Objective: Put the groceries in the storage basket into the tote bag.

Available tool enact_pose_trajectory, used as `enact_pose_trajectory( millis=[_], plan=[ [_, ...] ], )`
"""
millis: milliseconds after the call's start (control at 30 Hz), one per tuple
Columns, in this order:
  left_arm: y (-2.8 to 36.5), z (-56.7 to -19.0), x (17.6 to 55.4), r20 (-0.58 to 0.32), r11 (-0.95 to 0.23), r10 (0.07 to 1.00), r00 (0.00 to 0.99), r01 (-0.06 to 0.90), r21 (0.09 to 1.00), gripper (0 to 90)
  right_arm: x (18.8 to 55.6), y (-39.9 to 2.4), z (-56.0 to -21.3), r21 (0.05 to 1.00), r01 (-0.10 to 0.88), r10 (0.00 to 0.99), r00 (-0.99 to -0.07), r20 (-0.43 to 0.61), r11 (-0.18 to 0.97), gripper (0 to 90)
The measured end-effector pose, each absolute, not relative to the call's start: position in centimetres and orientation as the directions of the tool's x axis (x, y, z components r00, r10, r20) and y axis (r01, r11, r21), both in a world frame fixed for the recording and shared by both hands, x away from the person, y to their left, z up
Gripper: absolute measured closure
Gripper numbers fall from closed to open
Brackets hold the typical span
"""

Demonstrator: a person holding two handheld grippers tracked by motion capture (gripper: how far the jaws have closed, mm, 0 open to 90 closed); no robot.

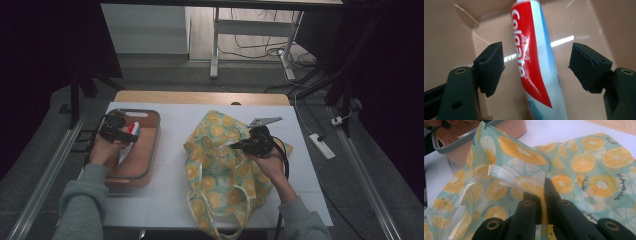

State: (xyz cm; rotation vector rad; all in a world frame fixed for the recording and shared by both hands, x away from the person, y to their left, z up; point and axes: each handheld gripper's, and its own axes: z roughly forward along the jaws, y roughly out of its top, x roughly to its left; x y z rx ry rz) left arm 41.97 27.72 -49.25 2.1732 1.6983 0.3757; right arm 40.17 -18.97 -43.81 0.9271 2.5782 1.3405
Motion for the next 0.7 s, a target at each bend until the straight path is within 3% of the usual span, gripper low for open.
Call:
enact_pose_trajectory(
  millis=[200,333,500,600,700],
  plan=[
    [27.5,-50.3,42.7,-0.041,-0.209,0.97,0.241,0.907,0.367,30.6,40.2,-19.0,-43.8,0.769,0.475,0.558,-0.808,0.188,0.429,89.4],
    [27.2,-51.0,42.8,-0.019,-0.21,0.973,0.23,0.917,0.34,47.2,40.2,-19.0,-43.8,0.771,0.47,0.558,-0.81,0.182,0.43,89.5],
    [27.6,-50.8,42.7,-0.047,-0.195,0.973,0.224,0.918,0.344,55.3,40.2,-19.0,-43.8,0.772,0.468,0.559,-0.809,0.18,0.43,89.5],
    [27.8,-50.6,42.6,-0.077,-0.19,0.97,0.231,0.916,0.354,67.8,40.2,-19.1,-43.7,0.774,0.467,0.56,-0.809,0.178,0.427,89.5],
    [27.9,-50.7,42.5,-0.098,-0.199,0.964,0.249,0.913,0.355,70.6,40.3,-19.2,-43.7,0.778,0.468,0.561,-0.808,0.183,0.42,89.4]
  ],
)
